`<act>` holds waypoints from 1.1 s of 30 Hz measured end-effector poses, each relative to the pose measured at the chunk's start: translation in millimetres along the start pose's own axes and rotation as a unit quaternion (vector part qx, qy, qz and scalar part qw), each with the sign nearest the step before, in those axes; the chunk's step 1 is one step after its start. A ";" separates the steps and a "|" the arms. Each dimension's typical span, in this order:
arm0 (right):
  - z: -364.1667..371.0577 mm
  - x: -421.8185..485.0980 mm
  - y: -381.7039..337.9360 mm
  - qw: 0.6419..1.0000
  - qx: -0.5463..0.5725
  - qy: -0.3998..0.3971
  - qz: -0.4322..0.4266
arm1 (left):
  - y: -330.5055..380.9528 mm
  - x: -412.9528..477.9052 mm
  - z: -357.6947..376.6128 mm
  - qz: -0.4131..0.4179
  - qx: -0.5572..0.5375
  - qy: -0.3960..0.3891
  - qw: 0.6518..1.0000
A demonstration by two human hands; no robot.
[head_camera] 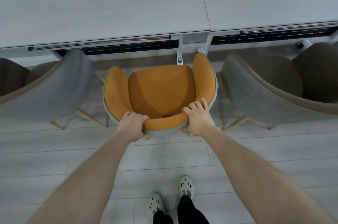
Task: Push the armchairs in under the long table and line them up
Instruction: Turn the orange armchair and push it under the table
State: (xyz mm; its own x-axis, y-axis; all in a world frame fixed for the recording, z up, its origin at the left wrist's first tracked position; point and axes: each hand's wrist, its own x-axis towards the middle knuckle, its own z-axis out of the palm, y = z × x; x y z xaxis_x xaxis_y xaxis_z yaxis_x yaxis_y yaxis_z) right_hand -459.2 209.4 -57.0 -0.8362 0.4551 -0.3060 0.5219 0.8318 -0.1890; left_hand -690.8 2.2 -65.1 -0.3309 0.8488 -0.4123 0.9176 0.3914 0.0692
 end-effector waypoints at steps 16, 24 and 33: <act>2.8 -14.3 -13.4 1.000 0.018 -0.021 -0.001 | 3.7 -19.2 -0.1 -0.014 0.014 -0.009 1.000; 0.2 -9.3 -29.0 1.000 0.021 -0.018 -0.007 | -14.6 -21.2 0.7 -0.021 -0.012 -0.027 0.999; 8.8 -4.6 -34.2 1.000 0.016 -0.002 -0.001 | -27.4 -14.5 11.0 -0.013 0.012 -0.006 1.000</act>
State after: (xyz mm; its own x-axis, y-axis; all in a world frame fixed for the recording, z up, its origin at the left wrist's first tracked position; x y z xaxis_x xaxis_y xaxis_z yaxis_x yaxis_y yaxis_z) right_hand -471.6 176.1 -57.3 -0.8365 0.4520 -0.3099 0.5254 0.8223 -0.2188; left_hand -708.7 -24.8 -71.0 -0.3515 0.8339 -0.4254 0.9139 0.4042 0.0371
